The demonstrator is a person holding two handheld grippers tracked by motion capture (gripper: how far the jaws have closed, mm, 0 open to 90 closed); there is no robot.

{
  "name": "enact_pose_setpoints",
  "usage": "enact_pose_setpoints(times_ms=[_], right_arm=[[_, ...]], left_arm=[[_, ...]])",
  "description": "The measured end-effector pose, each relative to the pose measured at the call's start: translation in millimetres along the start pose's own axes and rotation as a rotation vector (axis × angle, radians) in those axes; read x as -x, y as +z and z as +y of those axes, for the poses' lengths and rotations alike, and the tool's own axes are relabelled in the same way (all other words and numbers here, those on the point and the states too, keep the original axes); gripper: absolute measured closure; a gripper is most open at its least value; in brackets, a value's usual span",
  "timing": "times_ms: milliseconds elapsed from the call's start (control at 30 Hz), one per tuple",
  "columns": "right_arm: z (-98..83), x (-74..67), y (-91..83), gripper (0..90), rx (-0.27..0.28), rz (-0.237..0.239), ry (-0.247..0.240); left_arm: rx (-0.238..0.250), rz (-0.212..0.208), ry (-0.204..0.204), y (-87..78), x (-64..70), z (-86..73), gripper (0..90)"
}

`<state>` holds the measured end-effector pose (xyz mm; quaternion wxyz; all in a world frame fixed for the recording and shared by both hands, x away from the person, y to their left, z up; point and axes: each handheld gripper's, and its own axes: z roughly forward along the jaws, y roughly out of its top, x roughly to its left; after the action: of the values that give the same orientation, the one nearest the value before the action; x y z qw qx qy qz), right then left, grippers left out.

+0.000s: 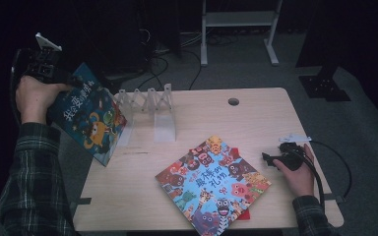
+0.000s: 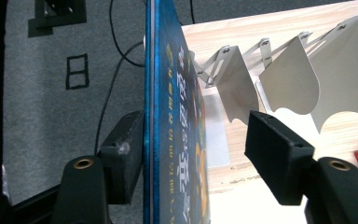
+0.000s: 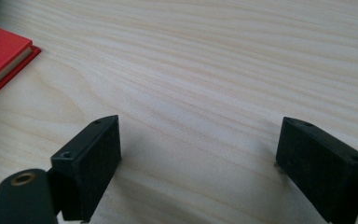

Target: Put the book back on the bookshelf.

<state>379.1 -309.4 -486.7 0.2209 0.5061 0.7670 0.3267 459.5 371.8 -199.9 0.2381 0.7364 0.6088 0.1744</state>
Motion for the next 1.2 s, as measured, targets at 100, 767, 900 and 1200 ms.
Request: enact_pose_setpoints(times_ms=[100,767,900,1200], right_arm=[[0.0,0.0,0.0,13.0,0.000,0.000,0.000],[0.0,-0.1,0.1,13.0,0.001,0.000,0.001],[0.0,0.0,0.1,13.0,0.001,0.000,0.000],[-0.1,0.0,-0.1,13.0,0.000,0.000,0.001]], left_arm=[[0.007,0.013,0.001,-1.5,0.2,-0.7,31.8],[0.040,-0.012,0.031,-13.5,15.8,-4.5,32.3],[0.021,-0.042,0.034,-7.5,18.4,-6.8,37.7],[-0.031,-0.105,0.042,11.3,24.9,-15.8,58.5]])
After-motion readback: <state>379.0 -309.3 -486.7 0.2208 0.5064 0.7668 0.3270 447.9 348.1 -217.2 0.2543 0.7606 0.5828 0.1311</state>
